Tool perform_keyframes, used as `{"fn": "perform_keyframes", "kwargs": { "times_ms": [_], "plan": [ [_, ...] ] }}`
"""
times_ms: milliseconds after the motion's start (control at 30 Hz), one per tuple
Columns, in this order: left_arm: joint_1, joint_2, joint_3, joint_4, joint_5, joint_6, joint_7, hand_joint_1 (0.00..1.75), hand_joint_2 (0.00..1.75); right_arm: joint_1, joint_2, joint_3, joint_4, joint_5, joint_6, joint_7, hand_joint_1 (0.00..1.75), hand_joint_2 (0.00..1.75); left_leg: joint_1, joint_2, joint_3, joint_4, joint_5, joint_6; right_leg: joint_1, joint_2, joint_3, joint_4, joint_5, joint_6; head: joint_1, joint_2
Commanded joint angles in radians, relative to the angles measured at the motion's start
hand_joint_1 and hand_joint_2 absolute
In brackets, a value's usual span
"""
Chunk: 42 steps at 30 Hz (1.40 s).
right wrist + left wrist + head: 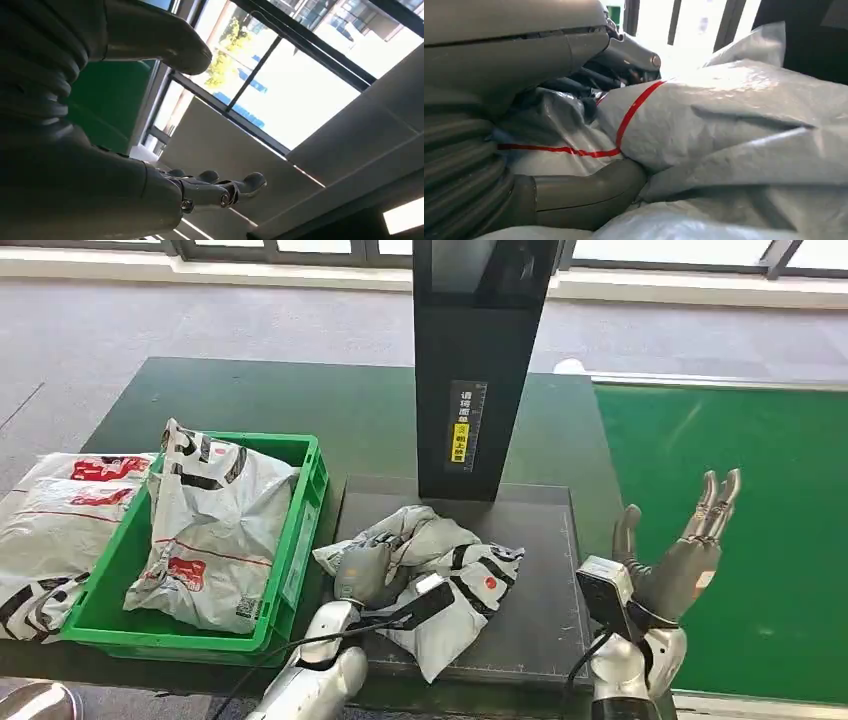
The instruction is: Moved the parcel from conveyor to table for the left to box.
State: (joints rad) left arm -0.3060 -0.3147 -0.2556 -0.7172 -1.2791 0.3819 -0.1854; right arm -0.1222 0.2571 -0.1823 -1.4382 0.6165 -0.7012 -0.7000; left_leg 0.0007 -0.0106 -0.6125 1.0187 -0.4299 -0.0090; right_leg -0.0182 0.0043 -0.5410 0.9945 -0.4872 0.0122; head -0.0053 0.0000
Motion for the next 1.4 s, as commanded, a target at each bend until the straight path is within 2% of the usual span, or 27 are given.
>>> {"fn": "perform_keyframes", "kwargs": {
  "times_ms": [33, 133, 233, 500, 567, 733, 867, 1400],
  "plan": [
    [-0.005, 0.003, 0.020, 0.057, -0.038, 0.034, 0.030, 1.75, 1.75, -0.010, 0.026, -0.068, 0.002, -0.001, 0.003, 0.002, 0.00, 1.75, 0.000, 0.001, 0.003, -0.003, 0.000, -0.001, 0.000, 0.000, 0.003, -0.003, 0.000, -0.002, 0.000, 0.000],
    [0.003, -0.003, 0.043, 0.016, -0.034, 0.071, 0.021, 1.75, 1.75, -0.006, 0.028, -0.071, -0.002, 0.001, 0.003, 0.002, 0.00, 1.75, 0.000, 0.001, 0.002, -0.001, 0.000, -0.001, 0.000, 0.000, 0.002, -0.001, 0.000, -0.001, 0.000, 0.000],
    [0.033, -0.012, 0.094, -0.103, -0.012, 0.209, -0.001, 1.75, 1.75, 0.001, 0.032, -0.074, -0.009, 0.004, 0.003, 0.002, 0.00, 1.75, 0.000, 0.001, 0.002, -0.002, 0.000, -0.001, 0.001, 0.000, 0.002, -0.002, 0.000, -0.001, 0.000, 0.000],
    [0.033, -0.012, 0.094, -0.103, -0.012, 0.209, -0.001, 1.75, 1.75, 0.001, 0.032, -0.074, -0.009, 0.004, 0.003, 0.002, 0.00, 1.75, 0.000, 0.001, 0.002, -0.002, -0.001, 0.000, 0.001, 0.000, 0.002, -0.002, 0.000, -0.001, 0.000, 0.000],
    [0.065, -0.017, 0.134, -0.208, 0.019, 0.316, -0.022, 1.75, 1.75, 0.001, 0.035, -0.076, -0.011, 0.007, 0.003, 0.002, 0.00, 1.75, 0.000, 0.002, 0.003, -0.003, -0.001, 0.000, 0.001, 0.001, 0.002, -0.003, 0.000, -0.001, 0.000, 0.000],
    [0.233, -0.034, 0.270, -0.792, -0.023, 0.316, -0.090, 1.75, 1.75, -0.014, 0.039, -0.069, 0.004, 0.011, 0.003, 0.002, 0.00, 1.75, 0.001, 0.006, 0.000, -0.001, -0.002, -0.001, 0.001, 0.005, -0.001, -0.001, 0.000, -0.002, 0.000, 0.000],
    [0.268, -0.034, 0.326, -1.034, -0.031, 0.316, -0.115, 1.75, 1.75, -0.025, 0.036, -0.062, 0.018, 0.005, 0.003, 0.002, 0.00, 1.75, 0.001, 0.007, -0.002, 0.000, -0.002, -0.001, 0.002, 0.006, -0.004, 0.000, 0.000, -0.001, 0.001, 0.000],
    [0.268, -0.034, 0.326, -1.034, -0.031, 0.316, -0.115, 1.75, 1.75, -0.025, 0.036, -0.062, 0.018, 0.005, 0.003, 0.002, 0.00, 1.75, 0.000, 0.002, 0.000, -0.002, -0.002, -0.001, 0.001, 0.002, 0.000, -0.001, -0.002, -0.002, 0.001, 0.000]
  ]
}}
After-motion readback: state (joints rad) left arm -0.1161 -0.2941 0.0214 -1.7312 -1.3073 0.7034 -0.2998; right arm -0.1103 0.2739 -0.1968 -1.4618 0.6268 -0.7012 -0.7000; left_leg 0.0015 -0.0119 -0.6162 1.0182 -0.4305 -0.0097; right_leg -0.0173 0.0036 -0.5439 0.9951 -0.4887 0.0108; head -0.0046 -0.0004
